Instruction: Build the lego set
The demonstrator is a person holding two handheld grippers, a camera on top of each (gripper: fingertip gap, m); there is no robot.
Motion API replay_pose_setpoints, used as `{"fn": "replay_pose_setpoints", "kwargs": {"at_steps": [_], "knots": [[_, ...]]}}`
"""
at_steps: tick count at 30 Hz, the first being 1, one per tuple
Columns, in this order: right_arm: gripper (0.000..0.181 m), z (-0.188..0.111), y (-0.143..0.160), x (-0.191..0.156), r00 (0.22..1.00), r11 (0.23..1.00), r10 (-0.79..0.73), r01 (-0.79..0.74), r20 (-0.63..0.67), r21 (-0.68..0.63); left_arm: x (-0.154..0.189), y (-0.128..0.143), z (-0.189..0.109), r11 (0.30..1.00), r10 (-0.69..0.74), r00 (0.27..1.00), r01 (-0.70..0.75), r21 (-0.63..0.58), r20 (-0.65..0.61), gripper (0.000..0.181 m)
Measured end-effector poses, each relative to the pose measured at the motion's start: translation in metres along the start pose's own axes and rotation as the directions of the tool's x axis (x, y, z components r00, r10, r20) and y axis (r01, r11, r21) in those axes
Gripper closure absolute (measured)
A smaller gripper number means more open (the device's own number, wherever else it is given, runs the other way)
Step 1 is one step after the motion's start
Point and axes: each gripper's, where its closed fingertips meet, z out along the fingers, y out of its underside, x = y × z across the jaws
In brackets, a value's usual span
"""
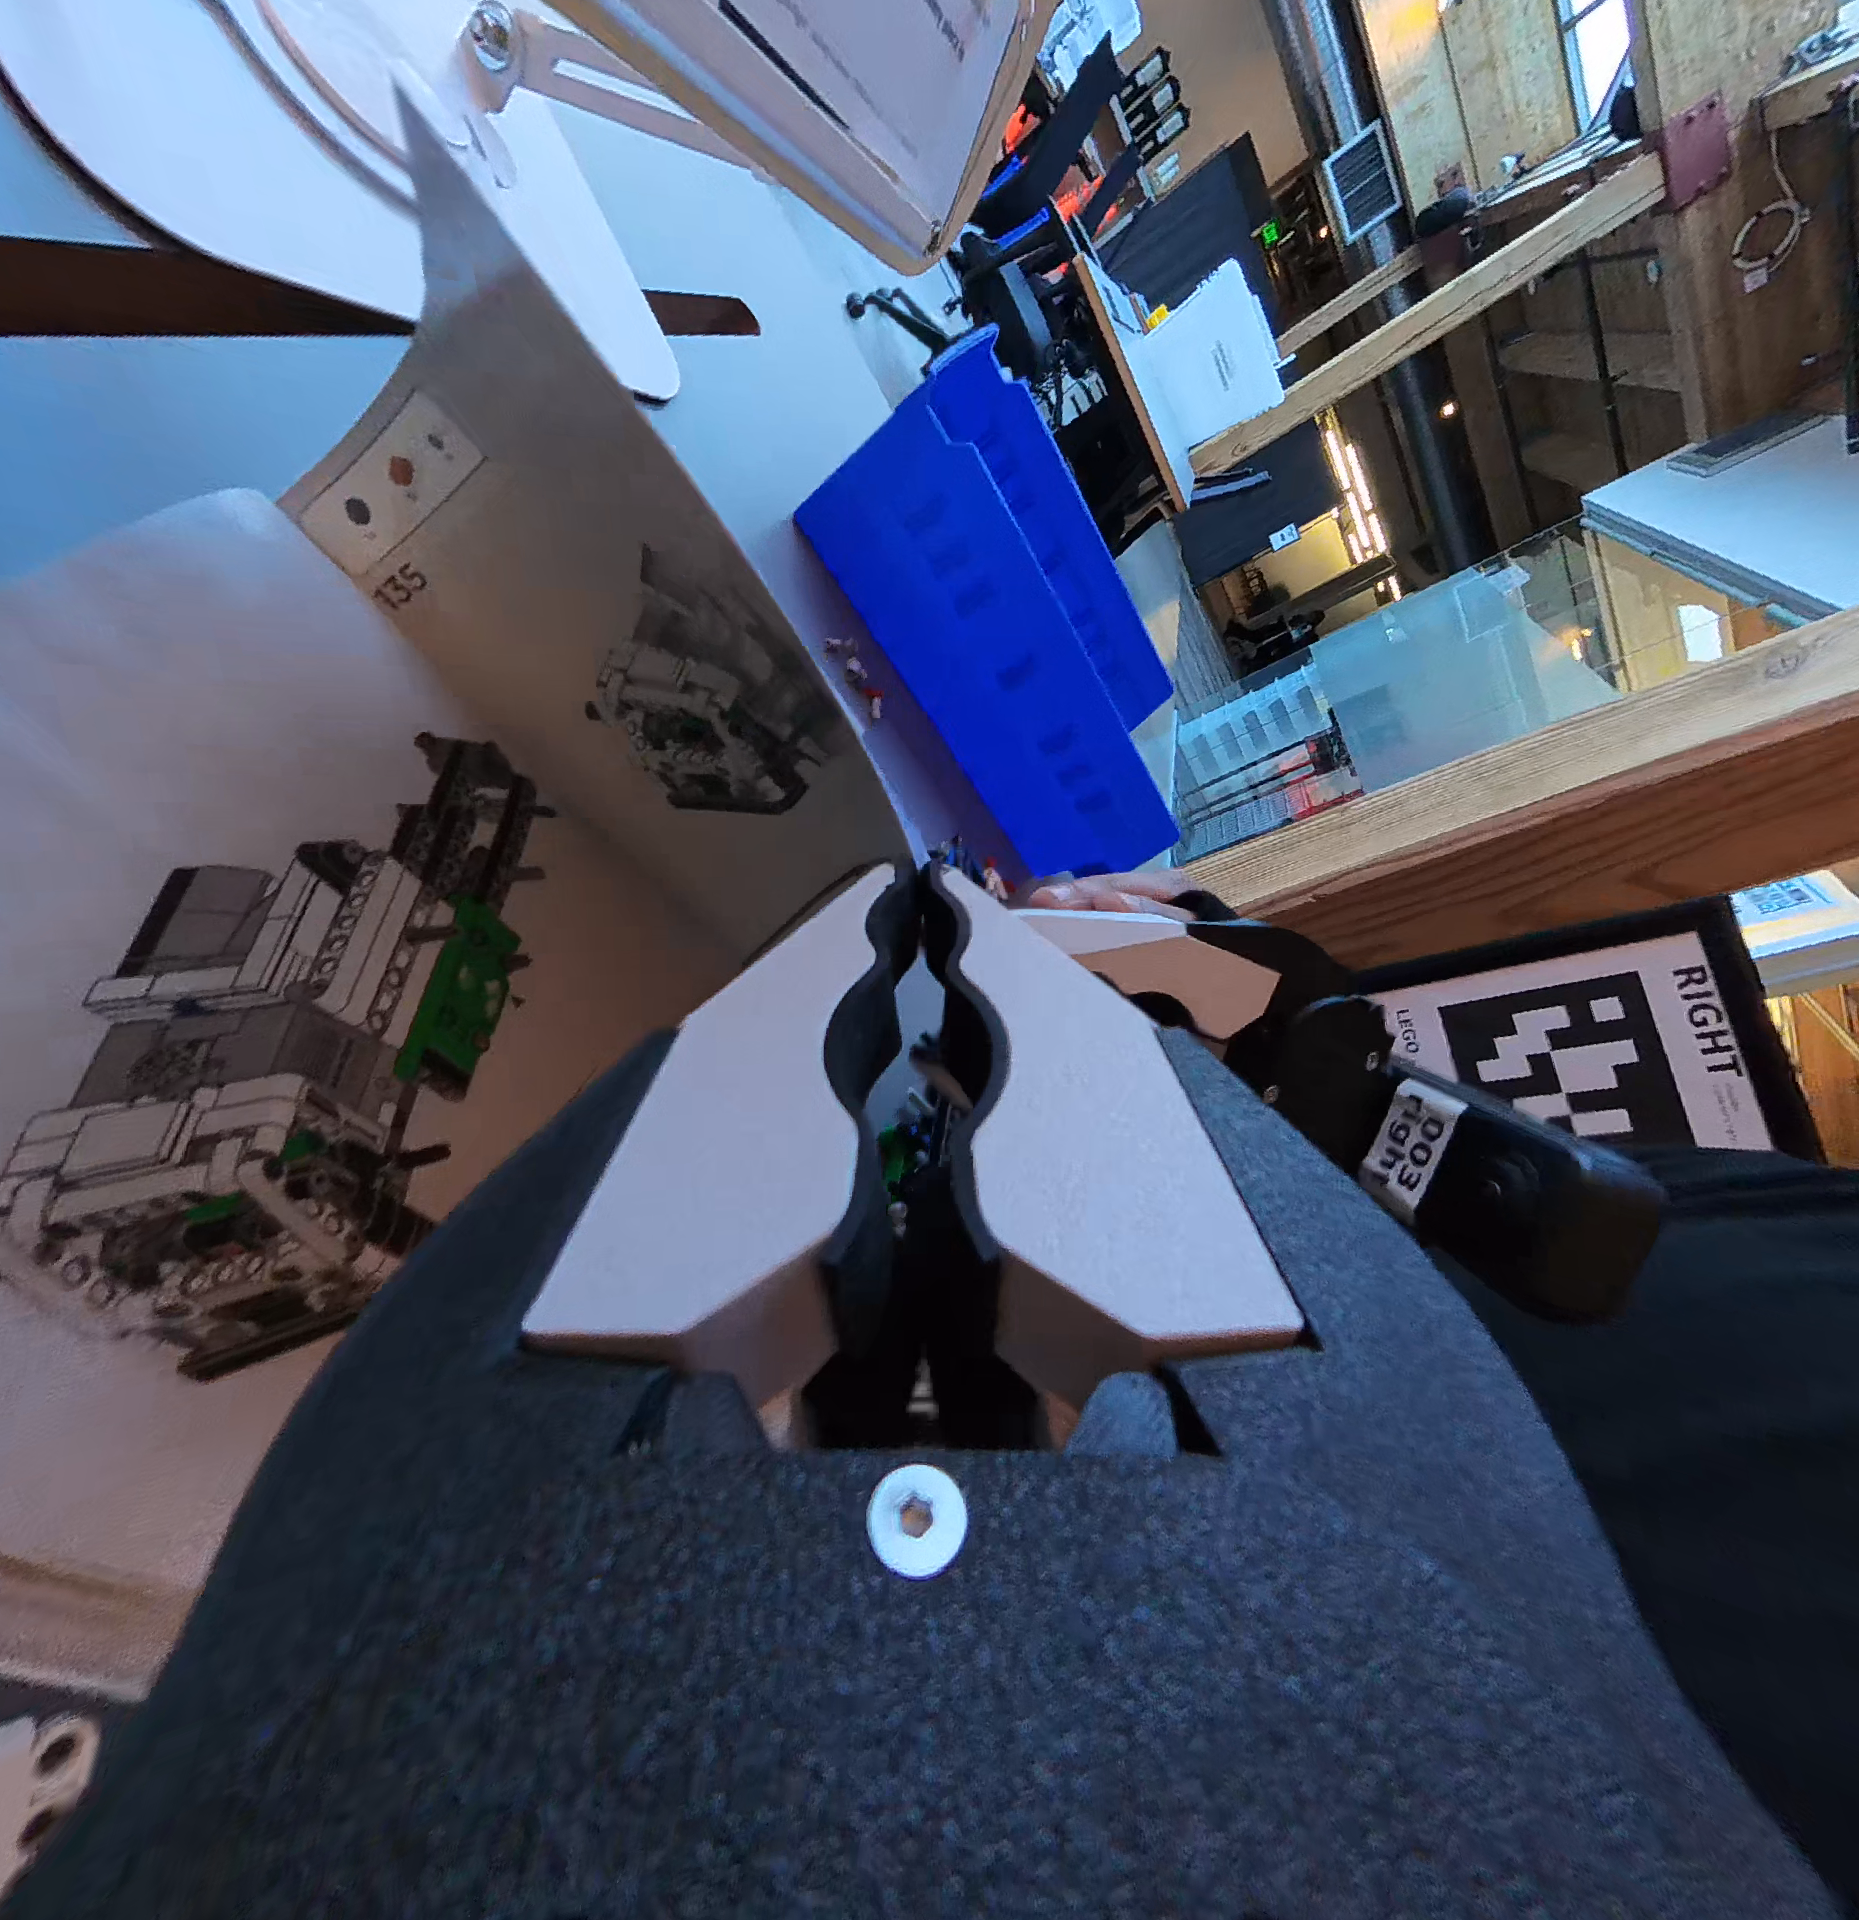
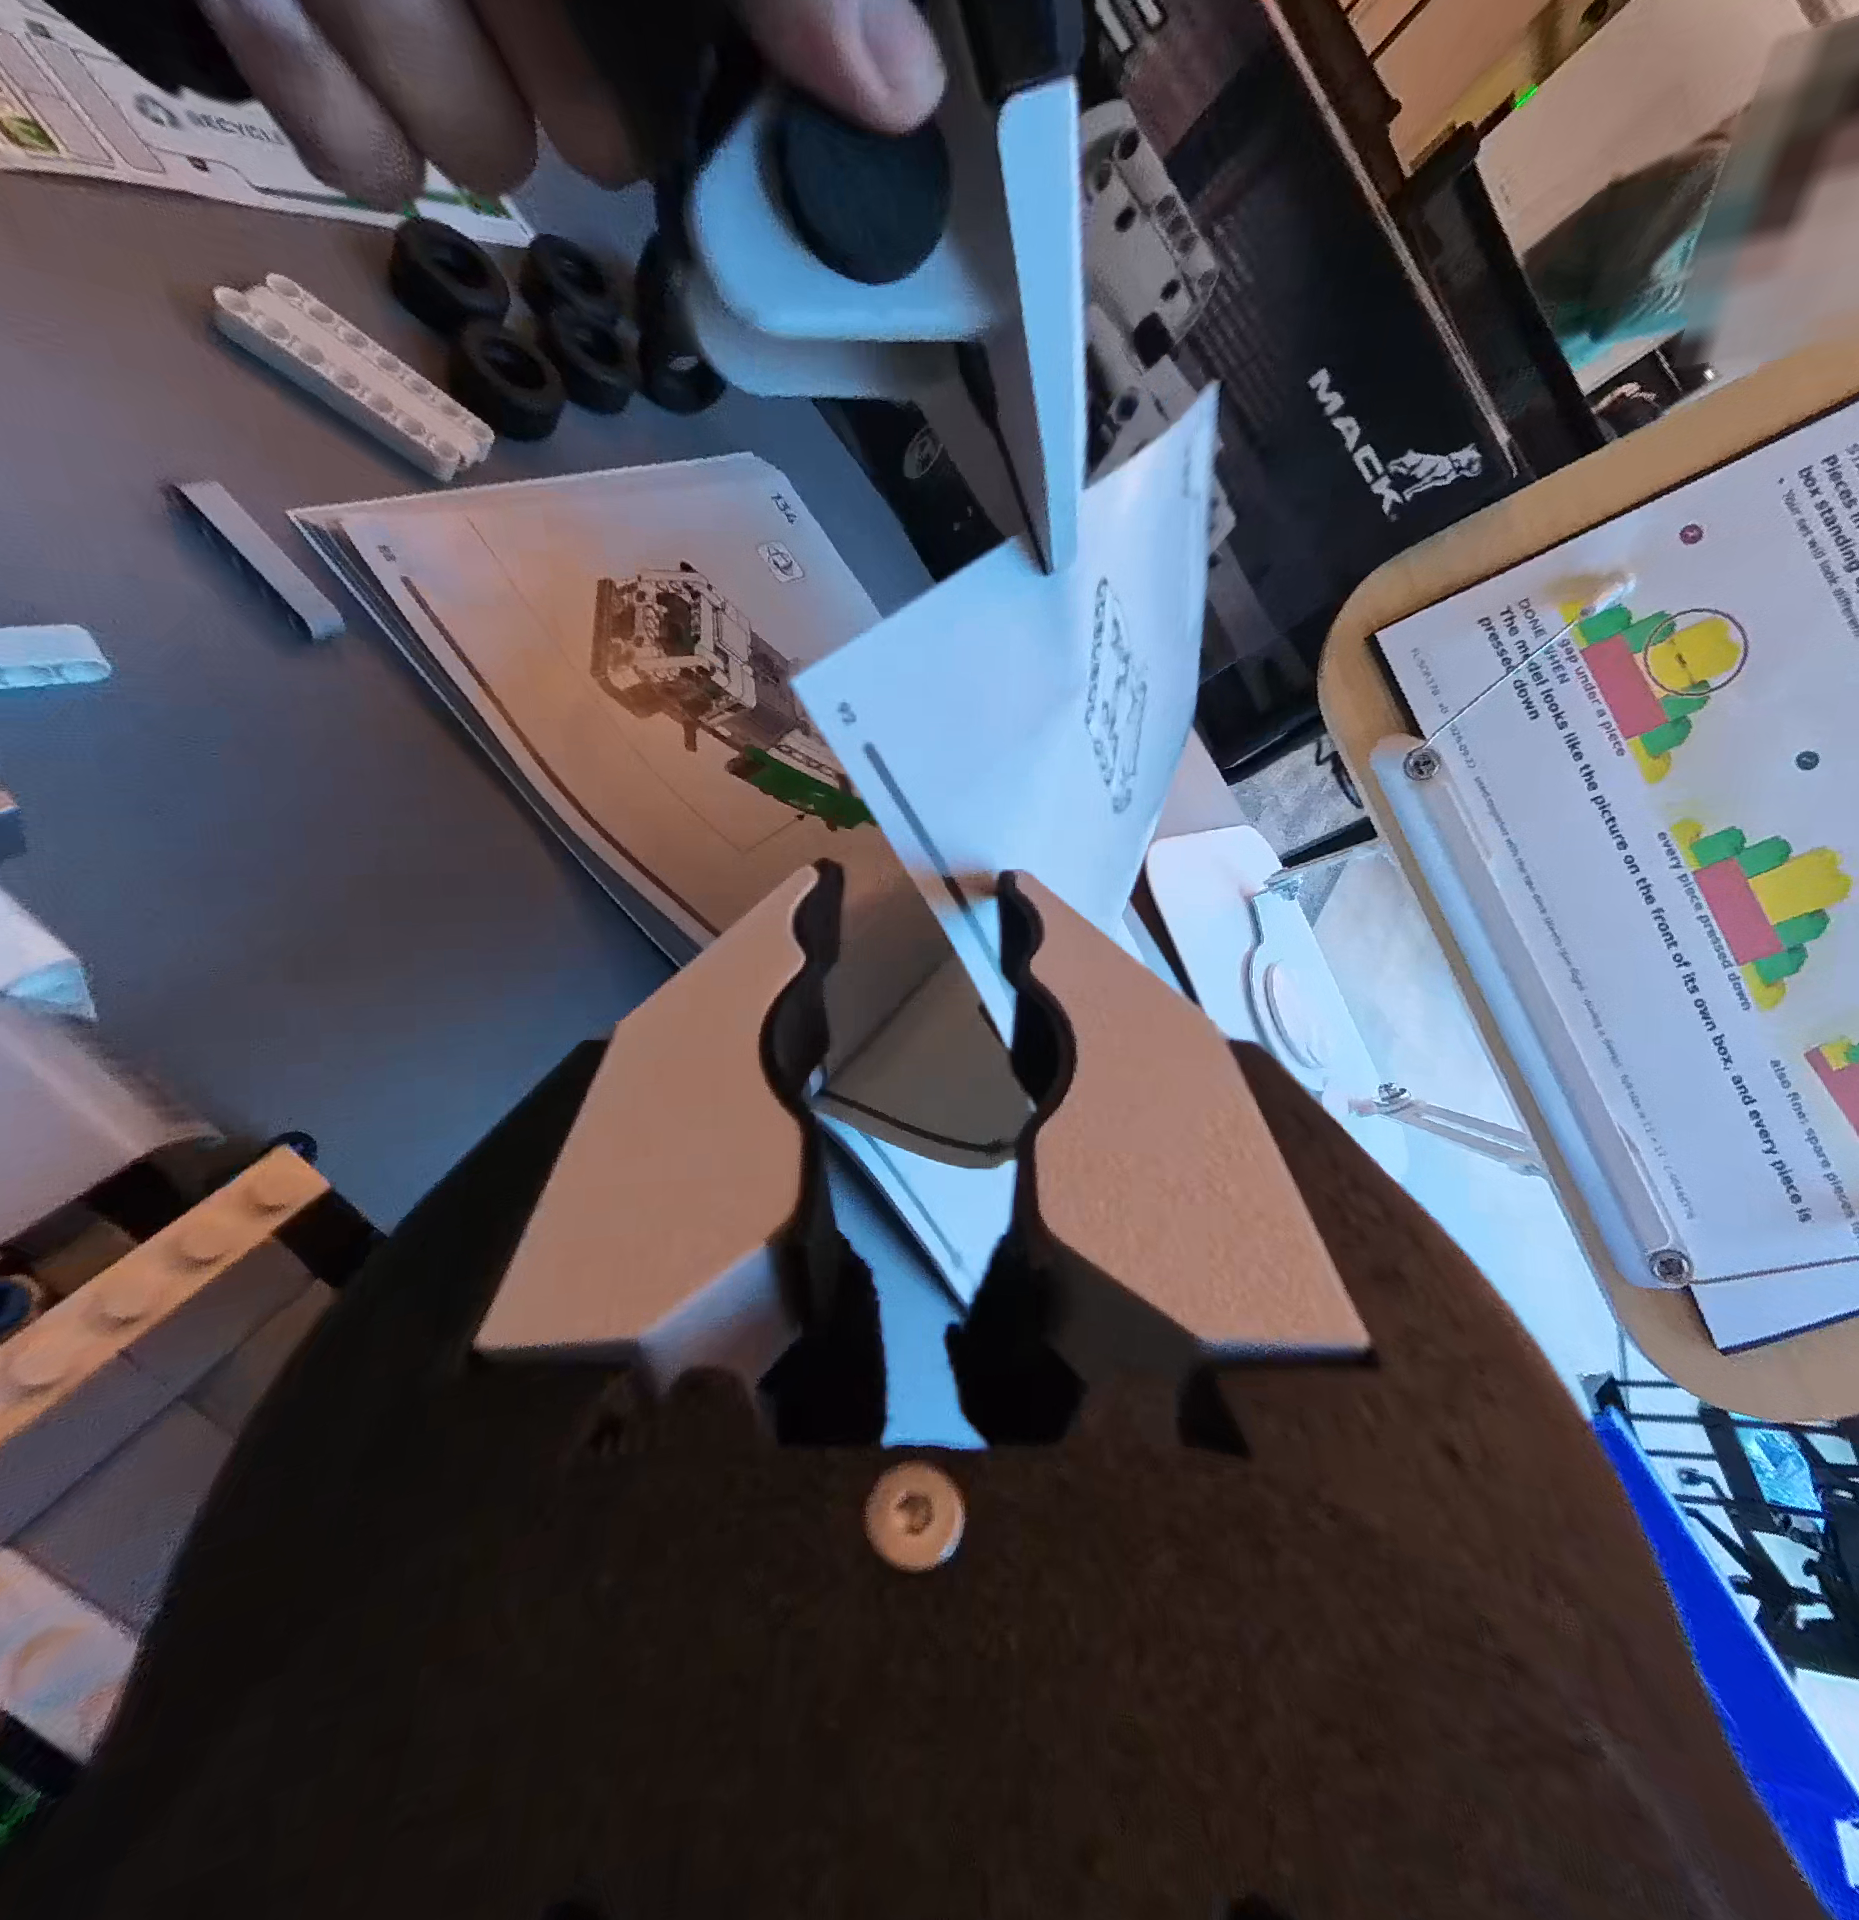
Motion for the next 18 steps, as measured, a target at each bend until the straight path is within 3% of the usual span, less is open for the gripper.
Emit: {"fn": "replay_pose_setpoints", "kwargs": {"at_steps": [2, 4, 9, 18], "knots": [[0.141, 0.001, 0.003, 0.005, 0.999, 1.000, -0.020, 0.020, -0.029, -0.002, 0.006, -0.006, 0.009, 1.000, -0.017, 0.999, 0.017, -0.004, -0.033, 0.181], [0.143, 0.001, 0.009, 0.019, 0.994, 0.999, -0.048, 0.047, -0.100, -0.015, 0.014, -0.012, 0.021, 1.000, -0.018, 0.998, 0.016, -0.025, -0.053, 0.181], [0.181, -0.006, 0.029, 0.061, 0.972, 1.000, -0.020, 0.013, -0.233, -0.028, 0.022, -0.029, 0.050, 0.999, 0.015, 0.999, -0.017, -0.050, -0.044, 0.181], [0.181, -0.015, 0.068, 0.092, 0.924, 0.932, 0.361, -0.360, -0.129, 0.031, 0.031, -0.038, 0.092, 0.996, 0.041, 0.997, -0.046, -0.076, -0.066, 0.171]]}}
